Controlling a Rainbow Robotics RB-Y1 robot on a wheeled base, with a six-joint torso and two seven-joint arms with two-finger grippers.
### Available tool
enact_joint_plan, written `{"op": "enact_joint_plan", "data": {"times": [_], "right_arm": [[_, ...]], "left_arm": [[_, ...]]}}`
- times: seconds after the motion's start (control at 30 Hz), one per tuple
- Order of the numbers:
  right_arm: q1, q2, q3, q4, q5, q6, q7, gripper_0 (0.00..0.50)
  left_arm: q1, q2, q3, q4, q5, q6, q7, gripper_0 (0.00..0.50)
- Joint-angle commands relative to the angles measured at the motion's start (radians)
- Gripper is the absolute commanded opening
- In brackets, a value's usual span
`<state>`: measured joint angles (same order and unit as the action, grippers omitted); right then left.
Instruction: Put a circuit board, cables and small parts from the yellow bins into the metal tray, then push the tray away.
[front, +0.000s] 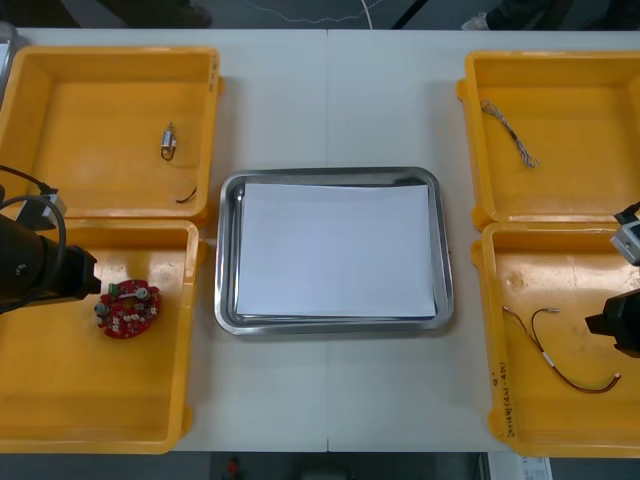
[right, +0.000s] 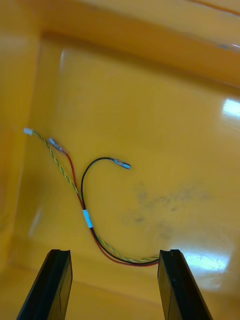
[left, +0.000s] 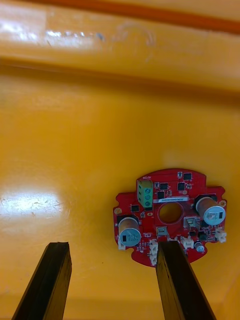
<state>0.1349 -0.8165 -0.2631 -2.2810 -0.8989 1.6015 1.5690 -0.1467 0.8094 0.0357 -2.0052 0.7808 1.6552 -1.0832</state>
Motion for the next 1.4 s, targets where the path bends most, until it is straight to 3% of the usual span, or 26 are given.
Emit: {"op": "enact_joint_plan", "data": {"times": [0.03,0.27,0.47,1.4], "right_arm": [[0.045,-0.072,0.036,-0.002,0.005,-0.034,0.089,0.5],[0.046,-0.115,0.12,0.067,0.008,-0.126,0.155,0.5],[0.058,-0.141,0.208,0.075,0.078,-0.203,0.155,0.5],[0.066,-0.136,0.416,0.192,0.226,-0.388,0.091,0.5]], "left_arm": [[0.029,-0.018,-0.034,-0.03,-0.035,-0.022,-0.083,0.5],[0.035,-0.033,-0.089,-0.03,-0.107,-0.035,-0.067,0.5],[0.035,-0.052,-0.123,-0.027,-0.158,-0.043,-0.049,0.5],[0.059,-0.087,-0.129,0.036,-0.186,-0.098,-0.032,0.5]]}}
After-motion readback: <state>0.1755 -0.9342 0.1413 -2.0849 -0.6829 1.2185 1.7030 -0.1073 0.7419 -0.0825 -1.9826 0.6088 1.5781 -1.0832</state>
